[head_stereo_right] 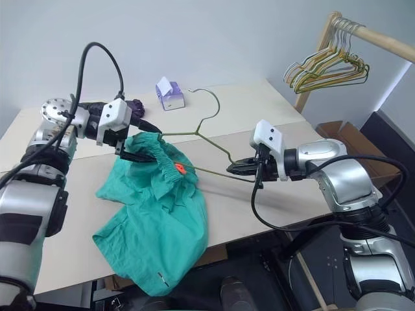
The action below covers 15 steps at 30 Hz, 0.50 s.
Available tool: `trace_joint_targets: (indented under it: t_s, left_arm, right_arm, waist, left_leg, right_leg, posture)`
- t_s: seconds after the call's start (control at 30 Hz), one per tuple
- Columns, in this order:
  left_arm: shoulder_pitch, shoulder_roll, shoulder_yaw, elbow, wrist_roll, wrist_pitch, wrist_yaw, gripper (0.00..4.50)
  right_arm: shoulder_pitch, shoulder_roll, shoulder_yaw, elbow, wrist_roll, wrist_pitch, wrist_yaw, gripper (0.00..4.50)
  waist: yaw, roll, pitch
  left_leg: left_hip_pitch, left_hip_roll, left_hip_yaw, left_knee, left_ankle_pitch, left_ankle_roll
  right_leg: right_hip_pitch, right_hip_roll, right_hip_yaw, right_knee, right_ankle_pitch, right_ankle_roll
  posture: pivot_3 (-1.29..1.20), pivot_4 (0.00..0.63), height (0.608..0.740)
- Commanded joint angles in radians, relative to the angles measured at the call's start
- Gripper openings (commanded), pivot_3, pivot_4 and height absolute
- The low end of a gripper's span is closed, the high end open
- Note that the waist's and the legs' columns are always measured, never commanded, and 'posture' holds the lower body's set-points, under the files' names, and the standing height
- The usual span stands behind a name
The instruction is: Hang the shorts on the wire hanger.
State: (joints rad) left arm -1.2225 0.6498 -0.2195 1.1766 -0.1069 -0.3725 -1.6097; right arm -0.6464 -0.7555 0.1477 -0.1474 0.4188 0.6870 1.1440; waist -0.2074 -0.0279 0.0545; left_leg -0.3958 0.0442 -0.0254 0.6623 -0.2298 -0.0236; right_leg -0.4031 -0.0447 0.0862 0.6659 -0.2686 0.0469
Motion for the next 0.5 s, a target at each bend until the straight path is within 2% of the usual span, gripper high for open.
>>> trace_joint_targets:
  t_s: [0.03,0.17,0.37,0.5]
  left_arm:
    - [-0.04,0.038,-0.025,-0.006,0.018,-0.021,-0.005,4.47]
    - [-0.04,0.088,-0.095,0.002,0.052,-0.078,-0.005,4.47]
    - [-0.07,0.116,-0.077,0.03,0.042,-0.061,-0.005,4.47]
    - [-0.051,0.14,-0.074,0.046,0.109,-0.116,0.002,4.47]
  right_arm:
    - [-0.004,0.003,-0.033,-0.032,0.025,0.005,-0.009,0.0]
    - [0.001,0.0,-0.035,-0.036,0.026,0.008,-0.011,0.0]
    - [0.01,-0.007,-0.042,-0.044,0.029,0.017,-0.016,0.0]
    - [0.013,-0.005,-0.059,-0.051,0.045,0.029,-0.021,0.0]
  waist:
    - [-0.001,0.0,0.0]
    - [-0.003,0.0,0.0]
    - [0.001,0.0,0.0]
    - [-0.001,0.0,0.0]
  left_leg:
    - [0.0,0.0,0.0,0.0,0.0,0.0]
    - [0.0,0.0,0.0,0.0,0.0,0.0]
    - [-0.001,0.0,0.0,0.0,0.0,0.0]
    - [-0.002,0.0,0.0,0.0,0.0,0.0]
  right_leg:
    - [0.0,0.0,0.0,0.0,0.0,0.0]
    - [-0.001,0.0,0.0,0.0,0.0,0.0]
    - [-0.001,0.0,-0.001,0.0,0.0,0.0]
    - [-0.001,0.0,-0.001,0.0,0.0,0.0]
  posture:
    - [-0.16,0.0,0.74]
    - [-0.16,0.0,0.74]
    - [-0.17,0.0,0.74]
    - [-0.17,0.0,0.74]
